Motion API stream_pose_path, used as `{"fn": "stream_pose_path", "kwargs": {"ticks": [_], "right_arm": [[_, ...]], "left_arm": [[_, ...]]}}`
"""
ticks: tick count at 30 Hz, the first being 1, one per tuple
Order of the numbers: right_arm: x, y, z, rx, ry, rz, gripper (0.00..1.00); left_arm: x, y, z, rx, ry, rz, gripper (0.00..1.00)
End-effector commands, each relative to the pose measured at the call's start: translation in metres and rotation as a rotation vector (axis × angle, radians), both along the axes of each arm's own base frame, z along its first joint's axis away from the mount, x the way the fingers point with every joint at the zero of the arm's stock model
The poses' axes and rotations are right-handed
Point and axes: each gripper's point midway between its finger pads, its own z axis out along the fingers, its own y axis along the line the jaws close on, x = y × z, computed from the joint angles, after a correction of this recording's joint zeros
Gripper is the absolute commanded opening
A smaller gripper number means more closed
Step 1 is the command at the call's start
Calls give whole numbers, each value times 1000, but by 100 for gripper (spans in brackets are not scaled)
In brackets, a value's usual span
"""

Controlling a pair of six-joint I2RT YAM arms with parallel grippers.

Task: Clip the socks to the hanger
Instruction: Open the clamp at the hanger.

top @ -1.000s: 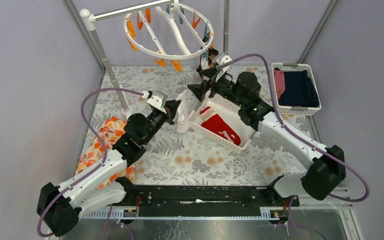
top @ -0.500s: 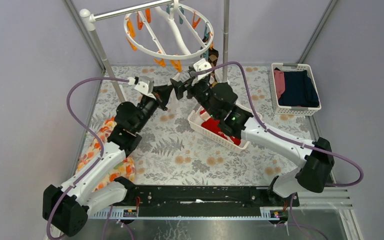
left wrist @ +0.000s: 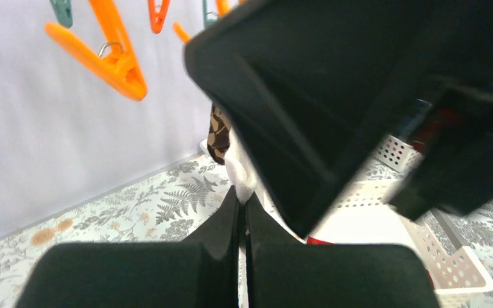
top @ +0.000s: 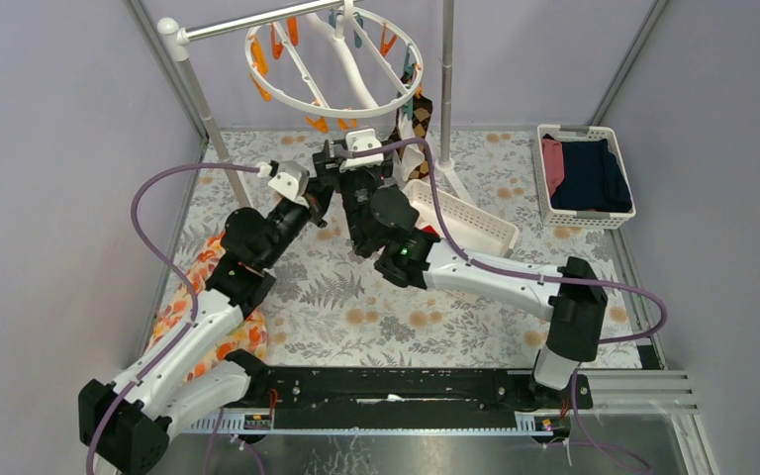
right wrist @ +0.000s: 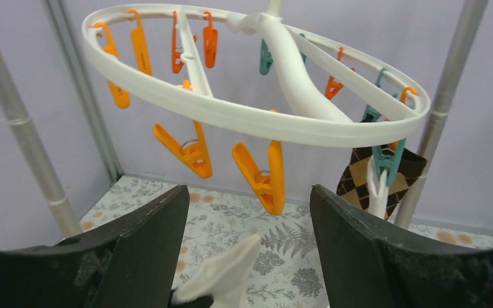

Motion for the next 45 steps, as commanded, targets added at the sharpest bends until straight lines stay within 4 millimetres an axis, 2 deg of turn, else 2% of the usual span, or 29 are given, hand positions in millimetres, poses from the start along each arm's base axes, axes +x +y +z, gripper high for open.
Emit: {"fn": "stream_pose_path", "kwargs": {"ticks": [1,11,15,17,21,40,45], "right_arm": [[-4,-25,37,158,-34,-128,75],[-9,-44,44,214,-42,-127,69],[-1,-52,43,243,20,-78,67],[2,-52,46,304,65,-13,66],[4,-49,46,292,91,14,65],[20,-21,43,173,118,-5,70],[21,-19,41,163,120,-4,62]], "left_arm": [[-10,7,9,41,-68,34,0],[-5,13,2,10,-45,43,0],[-1,18,-2,18,-34,67,0],[2,25,-5,22,-27,97,0],[4,36,-8,23,-27,146,0],[4,44,-9,24,-40,184,0],[4,44,-10,25,-40,180,0]]}}
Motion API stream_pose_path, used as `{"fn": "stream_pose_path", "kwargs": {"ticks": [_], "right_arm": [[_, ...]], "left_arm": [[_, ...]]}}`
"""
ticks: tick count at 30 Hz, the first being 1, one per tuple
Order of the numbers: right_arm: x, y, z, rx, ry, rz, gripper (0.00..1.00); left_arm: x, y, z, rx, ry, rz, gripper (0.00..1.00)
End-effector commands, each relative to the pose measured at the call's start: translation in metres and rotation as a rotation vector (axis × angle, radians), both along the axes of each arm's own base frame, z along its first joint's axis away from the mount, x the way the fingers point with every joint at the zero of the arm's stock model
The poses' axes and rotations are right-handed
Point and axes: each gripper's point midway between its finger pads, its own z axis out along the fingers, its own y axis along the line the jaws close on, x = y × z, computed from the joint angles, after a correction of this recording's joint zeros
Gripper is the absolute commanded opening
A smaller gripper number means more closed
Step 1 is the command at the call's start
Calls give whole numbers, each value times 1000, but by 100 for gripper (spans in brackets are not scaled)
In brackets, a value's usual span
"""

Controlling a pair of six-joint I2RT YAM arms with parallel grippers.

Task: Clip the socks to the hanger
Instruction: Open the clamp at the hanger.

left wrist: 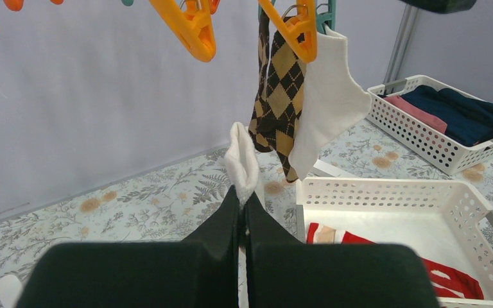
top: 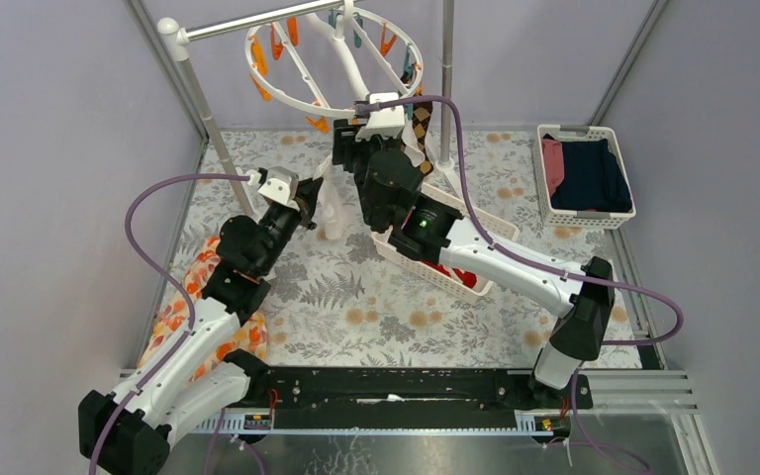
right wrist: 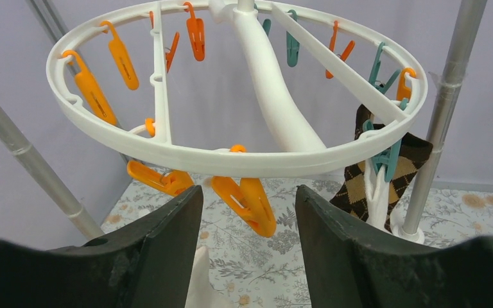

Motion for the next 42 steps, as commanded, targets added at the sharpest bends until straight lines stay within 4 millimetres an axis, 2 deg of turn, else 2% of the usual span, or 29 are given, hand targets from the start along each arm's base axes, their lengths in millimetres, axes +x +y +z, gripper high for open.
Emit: {"fn": "stream_pose_path", "kwargs": {"ticks": [1,4,14,28,32,35,37,39,42], "right_arm": [[-1,-2,23,38,-33,-1,61],[1,-6,22,36,-37,-16,60],[8,-3,15,-24,-46,-49,73],[5,-11,20,-44,-79,-53,77],[-11,-31,20,-95,-32,-9,86],[-38,-46,18,-126,-25,120,93],[-61,-53,16,-152,-72,250,97],[-75,-64,12,-160,-119,337,100],[-74,-80,-1,-185,-141,416,100]], "left_arm": [[1,8,4,2,-31,34,0],[1,7,4,4,-31,31,0],[1,6,3,2,-29,24,0],[5,11,0,-1,-25,50,0],[3,4,1,-16,-26,1,0],[-2,-8,3,-21,-22,-81,0],[-10,-16,5,-49,-4,-139,0],[-19,-21,3,-63,5,-182,0],[-33,-20,1,-80,13,-209,0]]}}
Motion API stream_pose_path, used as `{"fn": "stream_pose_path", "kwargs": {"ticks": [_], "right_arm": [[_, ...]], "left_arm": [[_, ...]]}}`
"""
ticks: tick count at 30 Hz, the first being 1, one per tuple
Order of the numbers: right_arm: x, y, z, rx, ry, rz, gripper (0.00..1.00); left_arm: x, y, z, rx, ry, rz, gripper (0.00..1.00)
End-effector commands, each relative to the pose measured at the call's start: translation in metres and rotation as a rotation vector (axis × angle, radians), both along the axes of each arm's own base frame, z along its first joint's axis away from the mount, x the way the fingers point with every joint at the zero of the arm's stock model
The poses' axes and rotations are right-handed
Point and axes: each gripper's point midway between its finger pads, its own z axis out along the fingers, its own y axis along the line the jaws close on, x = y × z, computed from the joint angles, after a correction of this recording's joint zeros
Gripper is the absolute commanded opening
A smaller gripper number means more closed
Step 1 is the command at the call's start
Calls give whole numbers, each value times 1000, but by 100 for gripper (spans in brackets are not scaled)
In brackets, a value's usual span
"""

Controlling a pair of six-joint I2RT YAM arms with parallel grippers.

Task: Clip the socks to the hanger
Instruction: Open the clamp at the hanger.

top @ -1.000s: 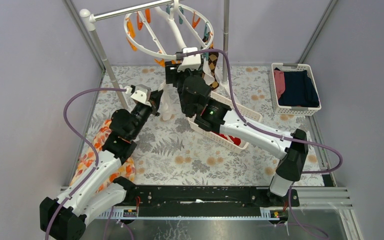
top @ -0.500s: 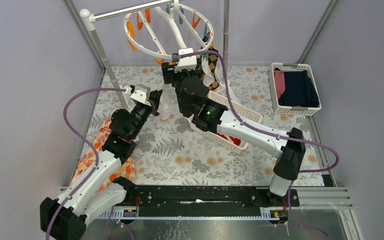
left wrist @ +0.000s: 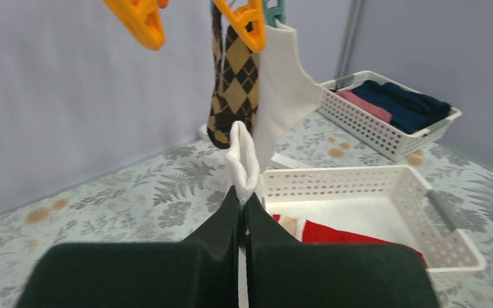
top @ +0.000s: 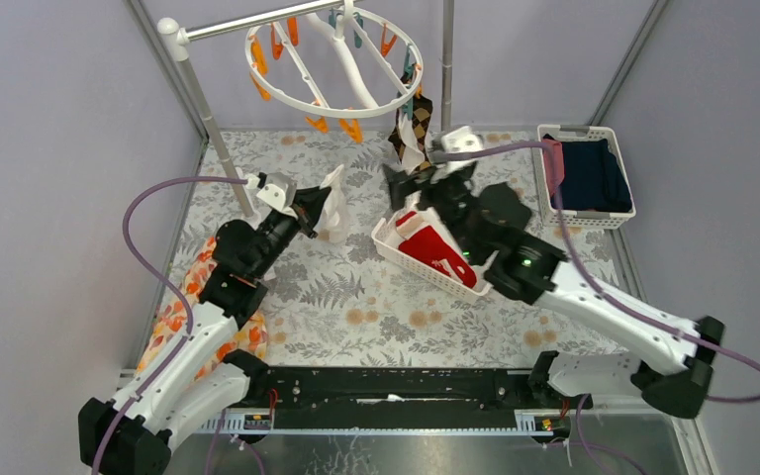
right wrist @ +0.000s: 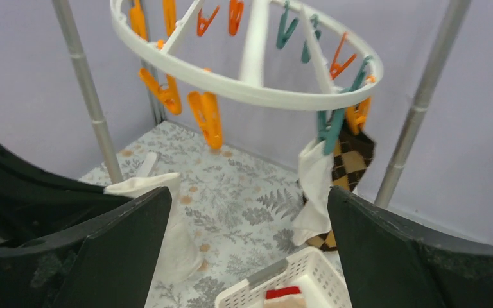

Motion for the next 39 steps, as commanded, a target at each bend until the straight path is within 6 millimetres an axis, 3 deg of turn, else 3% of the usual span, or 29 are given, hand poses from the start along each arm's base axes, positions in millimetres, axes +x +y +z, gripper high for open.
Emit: {"fn": "stream_pose_path", "kwargs": {"ticks": [1,5,14,23,27,32,39], "right_arm": [[-8,-13,7,7,-72,202,100],[5,-19,7,6,-79,282,100],[16,-15,-5,194,-44,586,100],[17,-12,-13,173,-90,611,100],[40,-26,-16,260,-14,463,100],[45,-4,-31,310,57,558,100],[41,20,-34,289,-230,710,100]], "left_arm": [[-25,-5,6,-61,-9,-88,0],[-34,-12,9,-111,11,-128,0],[-46,-14,8,-208,118,-160,0],[-42,-12,-1,-225,150,-138,0],[-33,-14,-3,-221,153,-125,0],[-29,-16,3,-233,123,-127,0],[-40,1,5,-257,80,-74,0]]}}
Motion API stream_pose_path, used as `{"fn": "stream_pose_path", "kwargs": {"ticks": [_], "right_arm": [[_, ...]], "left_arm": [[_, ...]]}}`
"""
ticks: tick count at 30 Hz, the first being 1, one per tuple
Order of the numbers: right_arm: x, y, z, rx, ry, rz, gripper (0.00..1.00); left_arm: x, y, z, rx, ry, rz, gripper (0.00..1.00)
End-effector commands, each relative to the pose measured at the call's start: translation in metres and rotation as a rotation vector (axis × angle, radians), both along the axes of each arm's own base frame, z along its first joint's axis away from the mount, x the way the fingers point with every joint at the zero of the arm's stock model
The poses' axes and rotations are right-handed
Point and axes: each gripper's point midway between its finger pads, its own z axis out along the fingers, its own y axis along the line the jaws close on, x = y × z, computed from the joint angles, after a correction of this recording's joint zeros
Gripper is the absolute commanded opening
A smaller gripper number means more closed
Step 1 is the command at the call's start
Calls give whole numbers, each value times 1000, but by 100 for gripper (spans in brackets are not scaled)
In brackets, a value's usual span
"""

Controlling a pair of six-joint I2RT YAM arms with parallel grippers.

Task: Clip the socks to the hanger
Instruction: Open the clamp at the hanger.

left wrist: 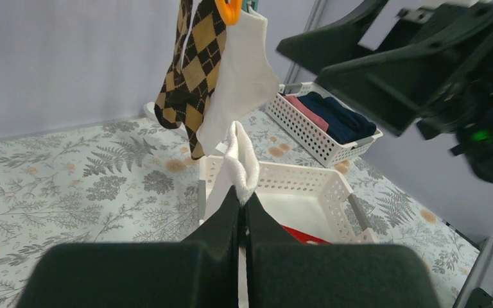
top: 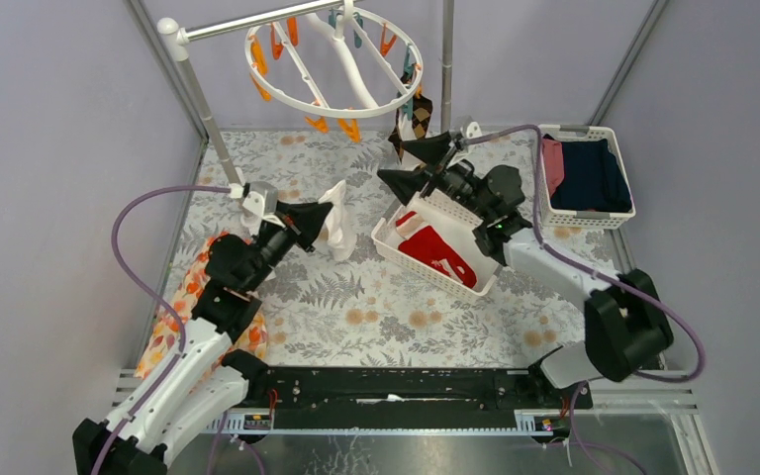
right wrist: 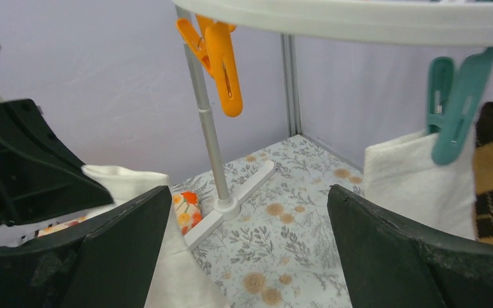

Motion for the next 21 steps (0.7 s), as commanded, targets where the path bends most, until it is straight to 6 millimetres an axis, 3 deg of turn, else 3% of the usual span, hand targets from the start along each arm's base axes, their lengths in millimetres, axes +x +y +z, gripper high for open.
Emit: {"fn": "stream_pose_path", "kwargs": {"ticks": [1,6,12,16,21], "right_arm": [[-14,19,32,96,-244,129,99],[1,37,38,114,-262,143,93],[7,40,48,145,-280,140,91],[5,44,53,144,-239,166,85],[-6,57,55,-87,-159,-6,90]], "left_arm": [[-9,14,11,-52,-73,59,0],[-11,19,2,-54,-63,80,0],[-13,15,5,-58,-72,55,0],[-15,12,5,-63,-76,34,0],[-10,9,0,-89,-75,25,0]]}}
